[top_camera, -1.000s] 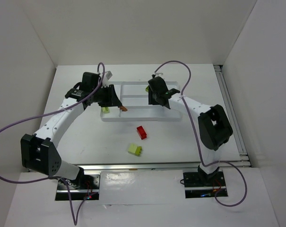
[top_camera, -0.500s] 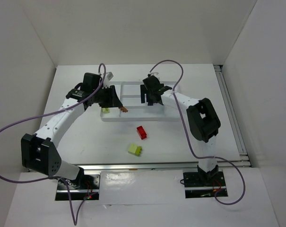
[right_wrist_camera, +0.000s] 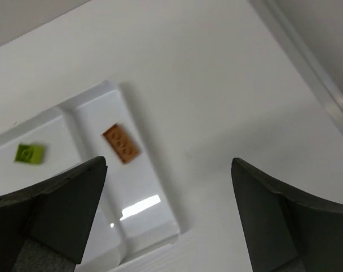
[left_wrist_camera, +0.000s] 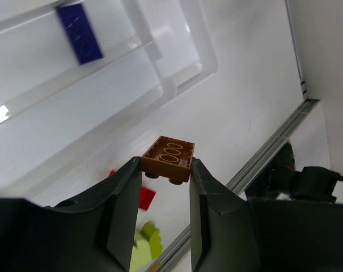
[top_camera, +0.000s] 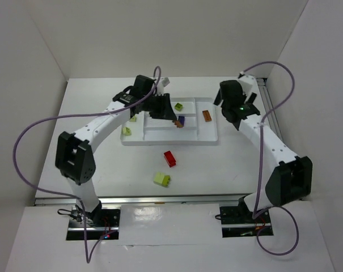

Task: Sort the legos into containers by color

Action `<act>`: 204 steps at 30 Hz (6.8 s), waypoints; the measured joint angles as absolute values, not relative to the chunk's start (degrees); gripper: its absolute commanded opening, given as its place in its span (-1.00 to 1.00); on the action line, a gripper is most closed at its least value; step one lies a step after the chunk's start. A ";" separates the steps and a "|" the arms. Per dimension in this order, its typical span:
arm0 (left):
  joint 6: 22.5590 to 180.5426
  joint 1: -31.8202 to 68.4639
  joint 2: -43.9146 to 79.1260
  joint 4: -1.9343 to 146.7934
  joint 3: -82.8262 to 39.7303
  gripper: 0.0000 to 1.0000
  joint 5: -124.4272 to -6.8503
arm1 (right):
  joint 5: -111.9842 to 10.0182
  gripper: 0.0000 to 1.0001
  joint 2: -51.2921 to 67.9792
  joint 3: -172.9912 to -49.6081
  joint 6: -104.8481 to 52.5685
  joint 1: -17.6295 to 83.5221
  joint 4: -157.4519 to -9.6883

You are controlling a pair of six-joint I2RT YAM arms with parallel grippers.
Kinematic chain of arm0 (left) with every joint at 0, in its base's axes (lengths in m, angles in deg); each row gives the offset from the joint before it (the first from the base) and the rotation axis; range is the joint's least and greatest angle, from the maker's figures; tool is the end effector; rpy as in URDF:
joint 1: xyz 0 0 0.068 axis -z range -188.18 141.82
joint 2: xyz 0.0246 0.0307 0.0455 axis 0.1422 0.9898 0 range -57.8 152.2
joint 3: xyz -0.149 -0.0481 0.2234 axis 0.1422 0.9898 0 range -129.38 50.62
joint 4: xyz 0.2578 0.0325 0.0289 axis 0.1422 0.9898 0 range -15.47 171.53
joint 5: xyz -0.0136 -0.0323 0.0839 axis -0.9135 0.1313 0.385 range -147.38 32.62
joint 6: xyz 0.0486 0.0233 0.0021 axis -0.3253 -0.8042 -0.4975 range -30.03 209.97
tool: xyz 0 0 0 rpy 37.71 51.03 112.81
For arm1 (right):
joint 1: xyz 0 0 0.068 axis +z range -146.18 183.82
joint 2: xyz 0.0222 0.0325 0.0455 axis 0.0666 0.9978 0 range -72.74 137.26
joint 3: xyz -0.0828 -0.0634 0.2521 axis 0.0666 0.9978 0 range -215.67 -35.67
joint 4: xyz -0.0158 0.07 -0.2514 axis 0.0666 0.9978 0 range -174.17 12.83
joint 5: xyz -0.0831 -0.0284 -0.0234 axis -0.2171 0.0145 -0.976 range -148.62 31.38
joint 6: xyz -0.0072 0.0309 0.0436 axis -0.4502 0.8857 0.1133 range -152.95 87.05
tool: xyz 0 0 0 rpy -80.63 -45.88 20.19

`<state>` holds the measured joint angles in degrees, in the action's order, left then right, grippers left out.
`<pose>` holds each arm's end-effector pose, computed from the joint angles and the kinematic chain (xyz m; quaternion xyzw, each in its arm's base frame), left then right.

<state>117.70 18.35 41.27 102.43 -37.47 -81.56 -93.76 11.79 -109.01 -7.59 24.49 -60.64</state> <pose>0.3482 -0.1901 0.3195 0.0811 0.8830 -0.3606 0.2894 0.3173 0.0979 0.3289 0.1746 0.8381 -0.0731 0.5117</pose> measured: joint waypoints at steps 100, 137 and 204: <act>117.11 12.07 3.89 88.93 -7.40 0.70 -96.93 | -36.06 -0.51 -12.07 -99.17 -11.13 35.22 -66.23; 127.88 19.99 16.02 56.86 -9.52 -0.04 -125.69 | -14.13 -0.49 -13.93 -95.06 -8.33 36.22 -74.23; 130.96 15.20 42.56 91.07 -21.58 -0.88 -66.57 | -77.52 0.61 30.72 -108.26 -10.69 41.34 -65.71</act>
